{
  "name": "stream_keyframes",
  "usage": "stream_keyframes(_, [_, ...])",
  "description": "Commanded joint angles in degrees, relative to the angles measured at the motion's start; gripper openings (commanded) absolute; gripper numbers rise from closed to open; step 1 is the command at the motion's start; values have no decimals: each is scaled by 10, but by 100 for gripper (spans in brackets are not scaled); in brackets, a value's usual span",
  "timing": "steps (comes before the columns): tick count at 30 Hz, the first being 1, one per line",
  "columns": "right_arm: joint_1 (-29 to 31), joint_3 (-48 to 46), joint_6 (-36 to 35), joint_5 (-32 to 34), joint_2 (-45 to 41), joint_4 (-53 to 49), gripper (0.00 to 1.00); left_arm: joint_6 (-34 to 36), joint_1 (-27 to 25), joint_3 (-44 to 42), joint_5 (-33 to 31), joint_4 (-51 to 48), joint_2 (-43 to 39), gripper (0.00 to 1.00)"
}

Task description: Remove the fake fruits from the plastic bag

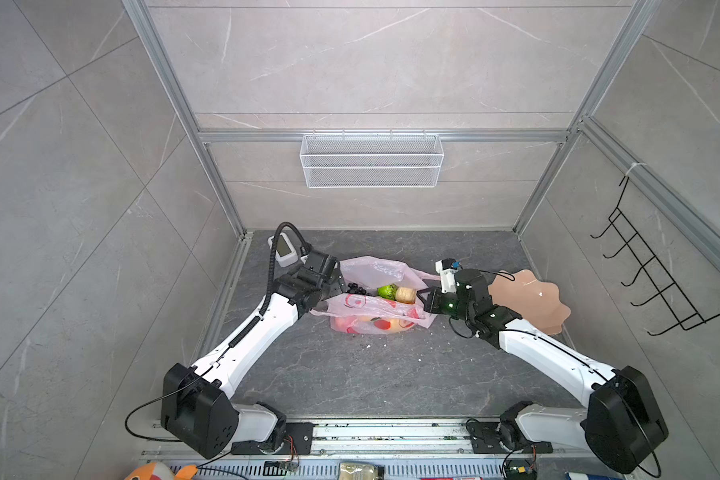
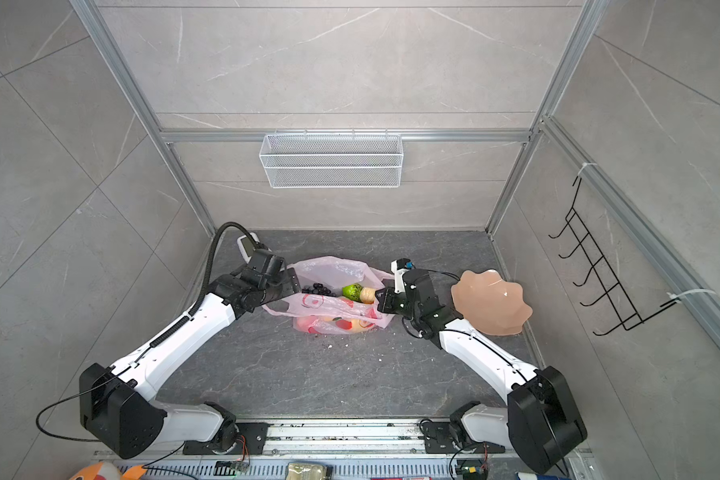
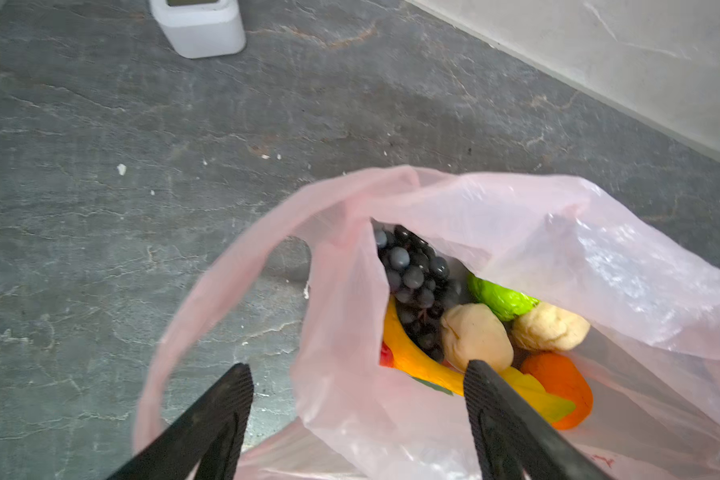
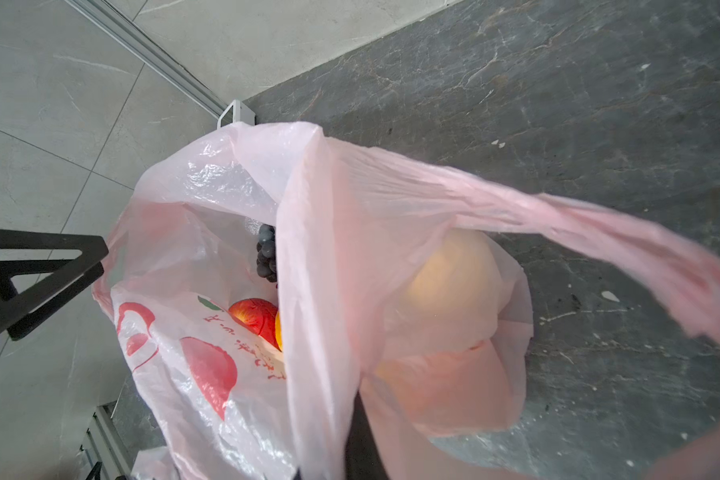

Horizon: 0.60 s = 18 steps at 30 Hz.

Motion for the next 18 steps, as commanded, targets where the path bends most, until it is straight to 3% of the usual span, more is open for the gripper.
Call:
stream_keyframes(1, [9,-5,-18,36,-19,-11,0,-29,-4,18,3,-13,36,87])
stream_keyframes(4, [9,-7,2,40,-24,-9,0,-37,-5,4,5,-6,56,81])
stream_keyframes(7, [-11,-11,41,13,-23,6,0,-25,-4,-54,14,54,36,57])
stream_keyframes(11, [-101,-54,154,-110,11,131,0,14,14,-182,53,176,-28,26])
stream_keyframes(14, [-150,-77,226,-181,61,244,0,25,71,-306,116,288,-90,10])
stream_keyframes(16, [-178,-91,276,-208,104,321,0,11,137,-386,178,363,-118,2])
stream_keyframes(18, [-196,-98,322,-235,143,392,0,8,175,-427,229,425,-120,0])
